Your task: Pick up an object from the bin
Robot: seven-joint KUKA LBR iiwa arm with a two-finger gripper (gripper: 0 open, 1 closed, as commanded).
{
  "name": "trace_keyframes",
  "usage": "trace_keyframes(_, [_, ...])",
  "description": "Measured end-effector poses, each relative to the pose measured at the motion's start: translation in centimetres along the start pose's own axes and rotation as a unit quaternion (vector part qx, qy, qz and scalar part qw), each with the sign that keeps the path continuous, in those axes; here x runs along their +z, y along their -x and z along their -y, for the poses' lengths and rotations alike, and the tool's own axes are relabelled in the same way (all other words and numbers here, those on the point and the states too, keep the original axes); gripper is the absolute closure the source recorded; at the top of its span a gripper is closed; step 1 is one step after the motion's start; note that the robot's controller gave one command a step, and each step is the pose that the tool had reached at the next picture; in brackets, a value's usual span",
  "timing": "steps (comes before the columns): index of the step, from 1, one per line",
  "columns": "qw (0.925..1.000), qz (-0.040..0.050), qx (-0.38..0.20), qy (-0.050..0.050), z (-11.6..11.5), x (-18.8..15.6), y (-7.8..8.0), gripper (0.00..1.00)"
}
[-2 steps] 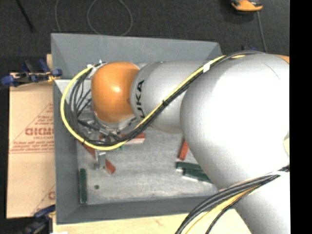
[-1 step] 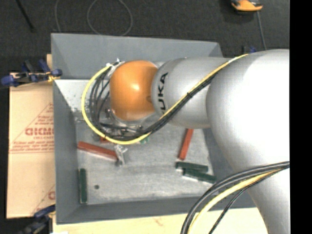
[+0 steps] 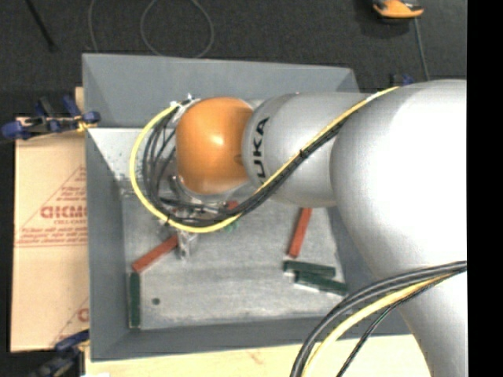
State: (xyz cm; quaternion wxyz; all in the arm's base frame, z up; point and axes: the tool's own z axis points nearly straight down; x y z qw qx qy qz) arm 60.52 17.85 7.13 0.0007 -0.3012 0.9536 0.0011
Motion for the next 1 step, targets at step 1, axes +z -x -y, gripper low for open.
trace_keyframes(1, [0.9999, 0.0042, -0.017, -0.002, -5.79, -12.9, -3.08, 1.0])
